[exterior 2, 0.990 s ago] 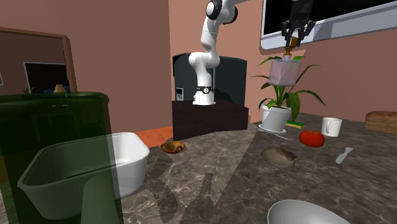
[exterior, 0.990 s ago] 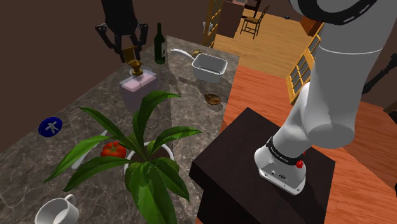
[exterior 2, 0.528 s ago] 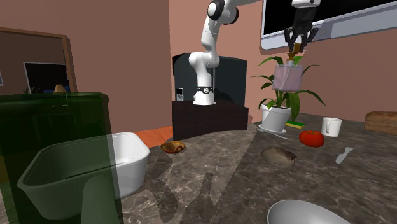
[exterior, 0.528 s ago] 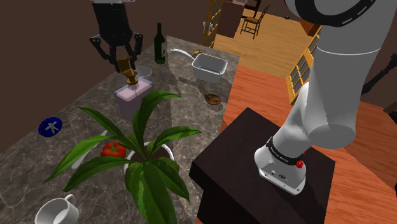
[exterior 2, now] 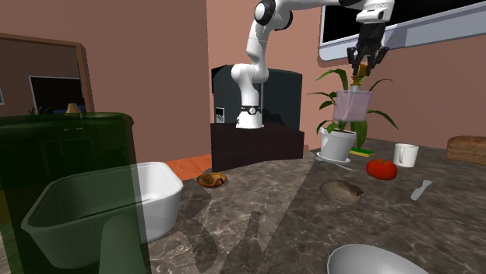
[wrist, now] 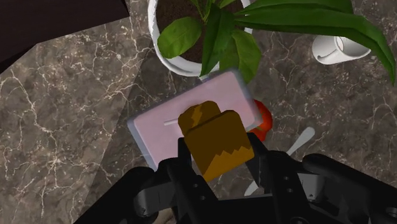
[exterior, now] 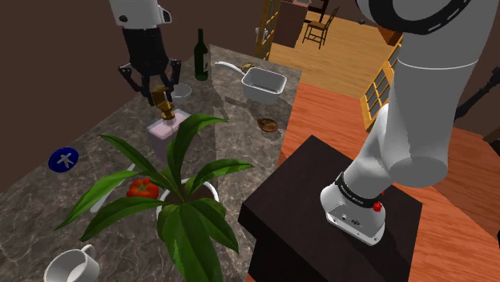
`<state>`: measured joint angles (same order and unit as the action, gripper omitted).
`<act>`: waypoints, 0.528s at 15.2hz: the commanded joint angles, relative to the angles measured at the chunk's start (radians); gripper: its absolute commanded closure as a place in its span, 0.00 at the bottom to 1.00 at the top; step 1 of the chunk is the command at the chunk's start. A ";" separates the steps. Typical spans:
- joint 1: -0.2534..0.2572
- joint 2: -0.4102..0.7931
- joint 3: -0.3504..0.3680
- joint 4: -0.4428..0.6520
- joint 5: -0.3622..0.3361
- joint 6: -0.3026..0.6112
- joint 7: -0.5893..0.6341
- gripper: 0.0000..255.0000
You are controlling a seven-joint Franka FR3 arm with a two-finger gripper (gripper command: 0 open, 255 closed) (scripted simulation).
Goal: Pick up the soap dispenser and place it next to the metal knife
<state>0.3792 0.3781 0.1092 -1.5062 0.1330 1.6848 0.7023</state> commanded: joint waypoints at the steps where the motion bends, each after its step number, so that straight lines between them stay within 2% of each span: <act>1: -0.001 0.001 -0.001 -0.024 0.000 0.025 -0.005 1.00; 8: 0.001 0.022 -0.001 -0.087 0.000 0.109 -0.016 1.00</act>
<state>0.3797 0.3972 0.1080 -1.5819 0.1334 1.7785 0.6887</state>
